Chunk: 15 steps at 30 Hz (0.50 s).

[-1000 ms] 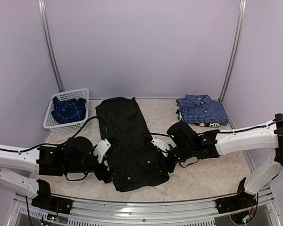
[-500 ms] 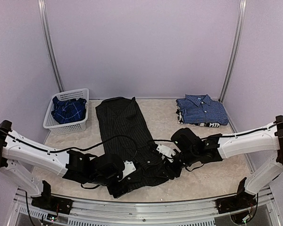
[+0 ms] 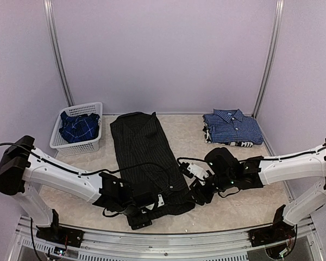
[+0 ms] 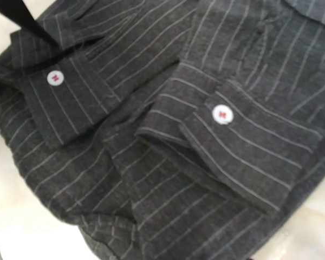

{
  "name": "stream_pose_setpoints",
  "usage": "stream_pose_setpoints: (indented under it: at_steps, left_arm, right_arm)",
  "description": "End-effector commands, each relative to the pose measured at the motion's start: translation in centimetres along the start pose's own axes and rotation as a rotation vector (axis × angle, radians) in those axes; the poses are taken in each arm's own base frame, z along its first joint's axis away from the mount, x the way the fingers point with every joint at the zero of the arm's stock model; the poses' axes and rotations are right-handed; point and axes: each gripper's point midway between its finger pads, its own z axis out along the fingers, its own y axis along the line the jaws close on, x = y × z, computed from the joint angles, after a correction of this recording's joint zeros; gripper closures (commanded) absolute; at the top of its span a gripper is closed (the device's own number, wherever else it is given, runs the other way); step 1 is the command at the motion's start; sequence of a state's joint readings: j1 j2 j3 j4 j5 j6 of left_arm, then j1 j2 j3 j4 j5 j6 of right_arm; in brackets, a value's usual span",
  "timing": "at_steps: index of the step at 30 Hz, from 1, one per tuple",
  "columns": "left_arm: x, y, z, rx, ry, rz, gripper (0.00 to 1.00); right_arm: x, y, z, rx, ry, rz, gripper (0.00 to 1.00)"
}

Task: Fold and stack the long sleeve shirts
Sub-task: Pick up the rectangle-folded shirt from the center of the board.

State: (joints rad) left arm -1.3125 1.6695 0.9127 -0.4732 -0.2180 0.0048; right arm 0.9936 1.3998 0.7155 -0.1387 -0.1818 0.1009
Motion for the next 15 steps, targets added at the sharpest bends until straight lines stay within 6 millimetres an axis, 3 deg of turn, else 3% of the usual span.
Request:
stream_pose_setpoints:
  at_steps: [1, 5, 10, 15]
  left_arm:
    - [1.1, 0.7, 0.1, -0.012, 0.071, 0.048, 0.18]
    - [1.7, 1.1, 0.6, 0.005, 0.096, 0.048, 0.20]
    - [2.0, 0.6, 0.5, 0.045, 0.102, 0.068, 0.31]
    - [2.3, 0.0, 1.0, 0.088, 0.118, 0.084, 0.57]
  right_arm:
    - [-0.2, -0.6, -0.7, 0.021, -0.043, 0.039, 0.41]
    - [-0.6, -1.0, -0.7, 0.032, -0.056, 0.050, 0.41]
    - [-1.9, -1.6, -1.0, 0.045, -0.085, 0.059, 0.41]
    - [-1.5, -1.9, -1.0, 0.046, -0.071, 0.066, 0.41]
